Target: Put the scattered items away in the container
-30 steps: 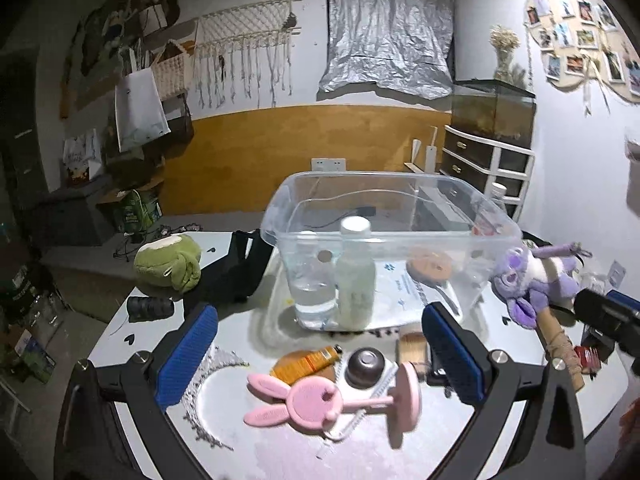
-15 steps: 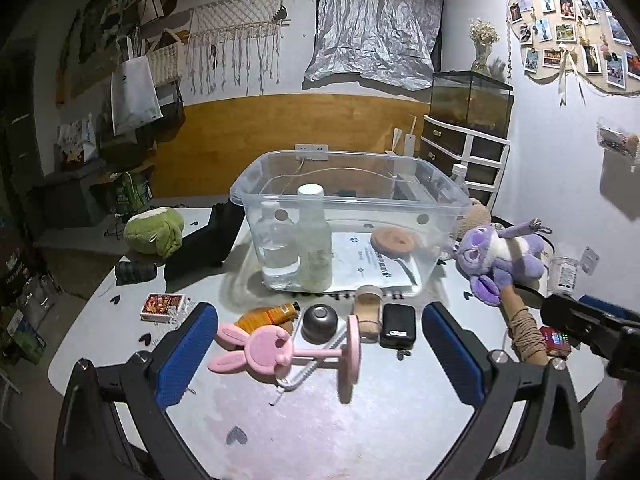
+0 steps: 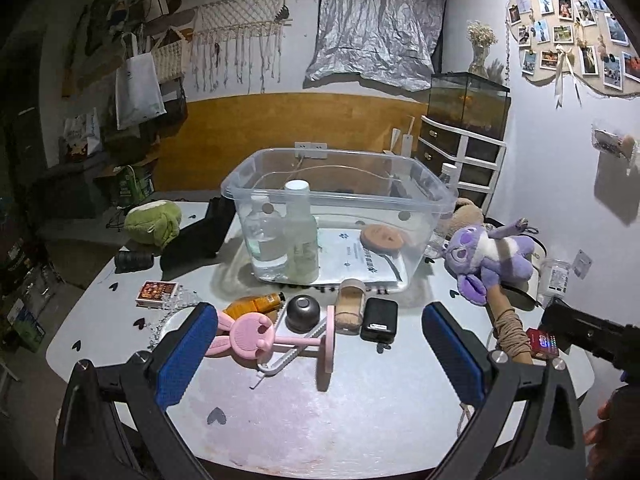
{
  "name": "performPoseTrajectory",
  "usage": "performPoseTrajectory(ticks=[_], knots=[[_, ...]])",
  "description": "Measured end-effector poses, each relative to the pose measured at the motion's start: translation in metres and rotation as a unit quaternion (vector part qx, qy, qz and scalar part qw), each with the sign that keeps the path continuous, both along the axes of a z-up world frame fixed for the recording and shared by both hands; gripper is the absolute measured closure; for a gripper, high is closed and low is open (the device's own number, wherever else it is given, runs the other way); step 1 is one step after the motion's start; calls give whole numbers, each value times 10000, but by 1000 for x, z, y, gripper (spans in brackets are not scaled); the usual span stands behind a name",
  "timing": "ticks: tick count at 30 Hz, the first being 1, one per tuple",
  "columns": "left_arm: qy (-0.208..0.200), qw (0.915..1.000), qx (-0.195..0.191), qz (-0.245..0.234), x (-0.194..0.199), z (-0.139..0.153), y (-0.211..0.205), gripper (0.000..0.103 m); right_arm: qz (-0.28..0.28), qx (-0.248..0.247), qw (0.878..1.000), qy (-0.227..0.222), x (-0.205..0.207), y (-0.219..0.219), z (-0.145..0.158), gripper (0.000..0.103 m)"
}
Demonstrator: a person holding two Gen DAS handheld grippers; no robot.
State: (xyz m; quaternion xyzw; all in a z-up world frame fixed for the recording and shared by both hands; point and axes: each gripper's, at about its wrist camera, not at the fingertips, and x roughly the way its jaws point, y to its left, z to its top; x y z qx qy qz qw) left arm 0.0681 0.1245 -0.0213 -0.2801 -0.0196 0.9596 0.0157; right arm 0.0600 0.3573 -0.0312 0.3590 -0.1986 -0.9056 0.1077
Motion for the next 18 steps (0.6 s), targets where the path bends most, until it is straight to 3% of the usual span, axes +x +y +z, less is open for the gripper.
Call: performPoseTrajectory(ticks=[5,6,7,8,9,10,14,18], knots=[[-148,9995,208,-193,-17,-3,1,1,-142,-31,9998,-107,-10,7,-4,0],[-178,9993,250,-231,-20,-3,1,1,-134,-5,9998,-111,-15,8,-4,11],[-207,9990,291,-270,-23,-4,1,1,-117,32,9998,-130,-21,10,-4,32],[-237,9987,333,-308,-27,-4,1,1,-95,119,9997,-198,-32,13,-4,41],[-265,9984,373,-345,-30,-5,1,1,-72,206,9994,-264,-44,16,-4,57],[-272,9982,393,-360,-33,-5,2,1,-29,268,9993,-274,-57,19,-3,65],[-306,9976,409,-470,-53,-5,1,1,-103,787,9968,27,-122,39,18,81],[-291,9979,410,-406,-69,-4,-8,1,-179,826,9963,170,-211,59,46,97]])
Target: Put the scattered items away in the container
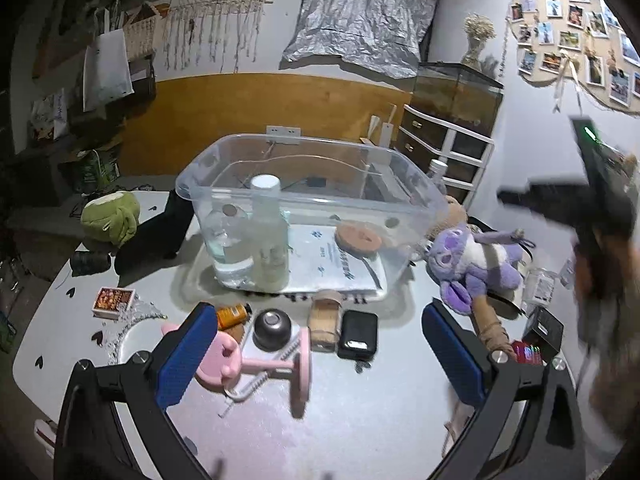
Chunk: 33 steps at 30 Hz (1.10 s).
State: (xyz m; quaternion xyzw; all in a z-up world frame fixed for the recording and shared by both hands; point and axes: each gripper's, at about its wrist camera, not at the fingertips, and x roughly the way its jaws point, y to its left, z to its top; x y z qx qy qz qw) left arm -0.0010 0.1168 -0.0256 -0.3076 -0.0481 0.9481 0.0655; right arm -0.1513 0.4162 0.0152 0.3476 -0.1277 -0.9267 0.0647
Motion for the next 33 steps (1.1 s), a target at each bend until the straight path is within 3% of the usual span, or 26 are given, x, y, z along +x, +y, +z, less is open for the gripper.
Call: performPoseTrajectory(ticks=[7,14,19,23,26,33], knots=[[-25,9990,76,440,-31,-1,-35,1,-204,586,9979,-196,-140,2,20,97],[-112,9977,17,666,-50,-6,-54,1,-330,1109,9893,-892,-210,0,-21,97],[-206,9986,-42,490,-60,-11,-52,1,-126,1104,9882,-1054,-173,0,-35,97],[-281,9991,-18,302,-67,-14,-46,1,-121,753,9890,-1264,-127,8,-54,97],[-318,9994,-10,163,-70,-15,-40,1,-254,439,9874,-1502,-91,18,-76,97],[-296,9995,-35,-112,-69,-11,-22,1,-351,354,9818,-1835,-41,18,-127,97]])
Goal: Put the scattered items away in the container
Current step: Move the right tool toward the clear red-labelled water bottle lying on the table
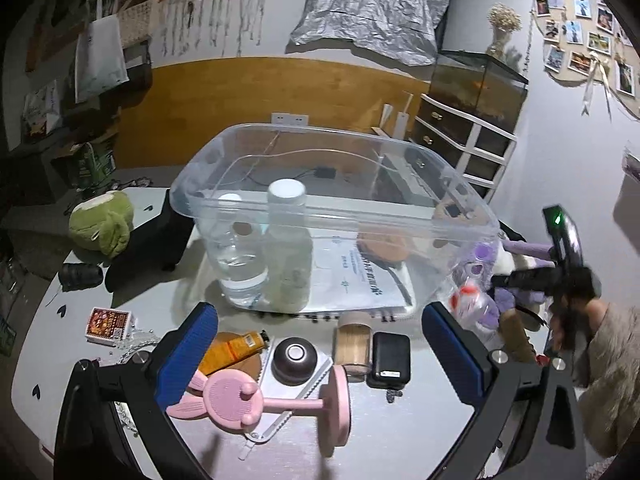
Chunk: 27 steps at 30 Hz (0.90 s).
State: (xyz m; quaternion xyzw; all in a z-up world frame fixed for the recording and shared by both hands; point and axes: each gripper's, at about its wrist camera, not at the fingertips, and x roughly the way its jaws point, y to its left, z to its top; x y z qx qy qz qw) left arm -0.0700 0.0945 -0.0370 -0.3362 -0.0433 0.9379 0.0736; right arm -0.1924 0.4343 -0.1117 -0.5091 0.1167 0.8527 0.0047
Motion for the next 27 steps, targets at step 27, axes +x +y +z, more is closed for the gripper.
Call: performPoseTrajectory(ticks=[27], knots=[[-68,9994,143,-301,24,-3,25,1,668,-606,9950,-434,68,-65,-52,97]])
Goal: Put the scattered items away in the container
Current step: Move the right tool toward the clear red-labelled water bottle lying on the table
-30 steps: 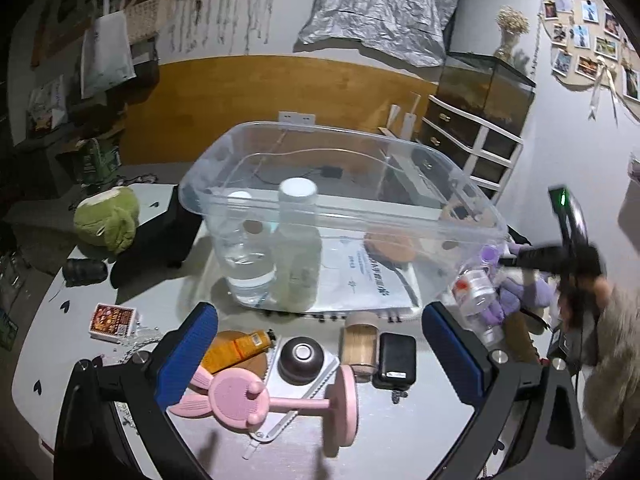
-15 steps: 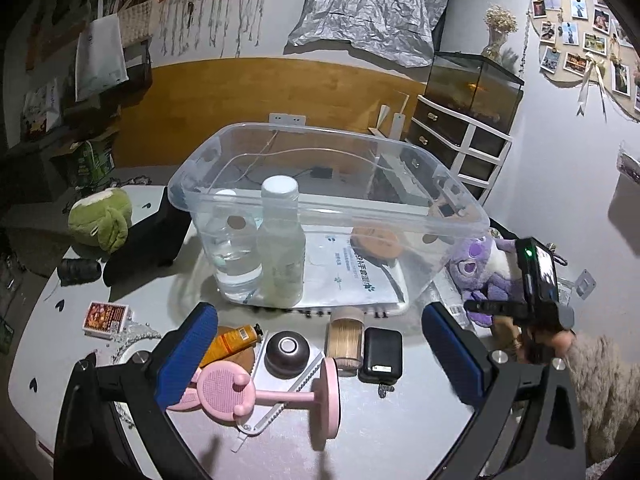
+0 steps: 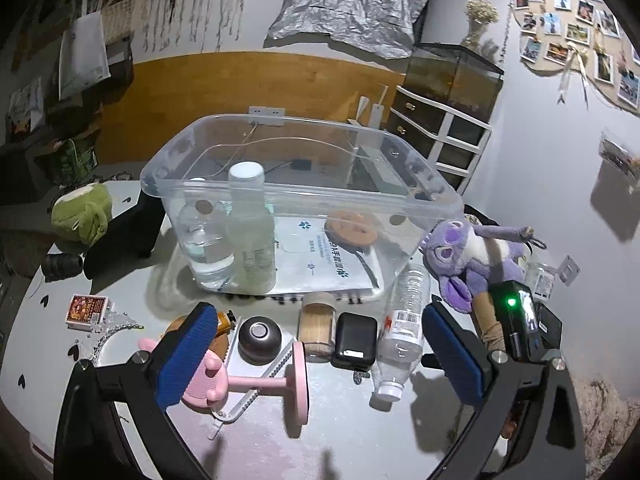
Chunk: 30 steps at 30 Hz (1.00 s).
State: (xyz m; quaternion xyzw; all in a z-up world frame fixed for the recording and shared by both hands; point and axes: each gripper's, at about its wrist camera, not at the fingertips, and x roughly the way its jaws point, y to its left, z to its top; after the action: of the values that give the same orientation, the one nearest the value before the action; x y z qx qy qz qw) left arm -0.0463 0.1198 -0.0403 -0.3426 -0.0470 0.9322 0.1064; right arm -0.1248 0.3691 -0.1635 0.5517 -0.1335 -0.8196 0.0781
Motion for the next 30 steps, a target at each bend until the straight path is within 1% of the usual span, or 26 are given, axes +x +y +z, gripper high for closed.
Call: performPoseTrajectory(ticks=[3,7,10,12,16,18,20,22,26,28,30], knots=[[-47,10000,12,-27,3,-2,1,1,151,11,9999,-18,7,-11,2,97],[-53,10000,37,-11,5,-2,0,1,121,162,9993,308,-26,-11,18,97],[-31,10000,15,-14,8,-2,1,1,141,408,9981,450,-48,-13,17,97],[-16,10000,-9,-28,10,-1,2,1,66,458,9976,520,-62,-9,16,97],[48,9999,-121,-80,16,0,4,1,-232,656,9955,649,-85,20,23,97],[89,9997,-184,-94,18,1,5,1,-475,570,9956,579,-102,39,22,97],[95,9996,-236,-92,19,0,5,1,-563,493,9961,462,-115,53,19,97],[51,9996,-268,-71,19,-2,4,1,-383,379,9983,211,-133,55,10,97],[-6,9996,-279,42,18,-5,0,1,101,568,9983,-1,-149,41,-2,97],[-4,9996,-280,86,17,-5,-2,1,151,521,9985,-114,-145,38,-8,97],[-7,9990,-442,35,15,-8,-1,1,163,433,9988,-155,-133,36,-10,97]])
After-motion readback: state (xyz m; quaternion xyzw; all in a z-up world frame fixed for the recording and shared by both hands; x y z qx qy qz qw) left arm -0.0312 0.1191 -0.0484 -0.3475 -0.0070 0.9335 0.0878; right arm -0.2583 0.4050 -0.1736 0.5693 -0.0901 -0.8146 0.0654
